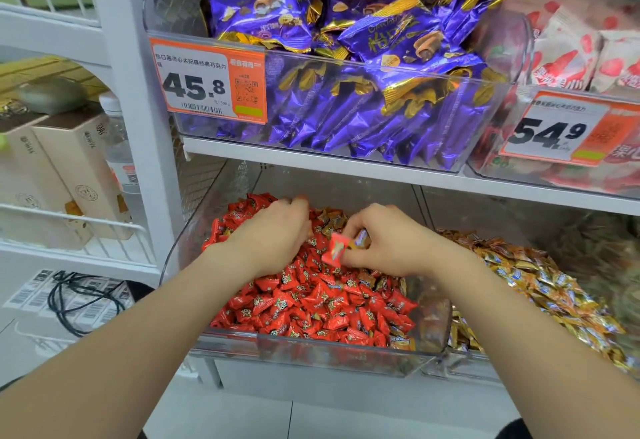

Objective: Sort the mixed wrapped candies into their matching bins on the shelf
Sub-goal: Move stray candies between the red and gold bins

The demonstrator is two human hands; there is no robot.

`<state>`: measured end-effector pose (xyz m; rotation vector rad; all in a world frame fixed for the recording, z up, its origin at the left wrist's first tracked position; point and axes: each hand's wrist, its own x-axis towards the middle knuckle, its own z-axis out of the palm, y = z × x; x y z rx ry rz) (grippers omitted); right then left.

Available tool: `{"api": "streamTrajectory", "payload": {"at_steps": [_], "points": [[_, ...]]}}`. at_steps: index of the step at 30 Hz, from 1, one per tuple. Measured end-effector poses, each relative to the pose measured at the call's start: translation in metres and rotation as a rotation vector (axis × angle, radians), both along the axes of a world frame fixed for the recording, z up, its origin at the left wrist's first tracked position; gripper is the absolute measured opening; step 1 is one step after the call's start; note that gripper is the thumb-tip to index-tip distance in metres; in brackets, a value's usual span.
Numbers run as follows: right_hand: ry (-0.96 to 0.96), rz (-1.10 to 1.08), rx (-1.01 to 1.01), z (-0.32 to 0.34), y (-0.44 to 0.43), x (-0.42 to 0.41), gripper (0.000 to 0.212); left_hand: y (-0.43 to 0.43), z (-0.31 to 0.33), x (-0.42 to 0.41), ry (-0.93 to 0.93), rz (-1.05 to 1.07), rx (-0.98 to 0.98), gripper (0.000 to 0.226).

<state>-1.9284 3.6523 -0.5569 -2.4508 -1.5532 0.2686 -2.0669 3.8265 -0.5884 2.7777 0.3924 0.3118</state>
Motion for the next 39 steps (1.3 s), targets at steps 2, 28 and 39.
{"api": "streamTrajectory", "payload": {"at_steps": [2,28,39], "points": [[0.012,0.002,-0.003,0.005,-0.007,-0.003,0.020,-0.001,0.002,0.001,-0.057,-0.028,-0.074,0.013],[-0.101,-0.020,-0.256,0.009,-0.018,0.009,0.010,0.001,-0.028,0.069,0.101,-0.093,0.083,0.033],[-0.242,0.111,-0.427,-0.011,-0.016,-0.001,0.026,-0.004,-0.020,0.060,0.180,-0.097,0.162,0.041]]}}
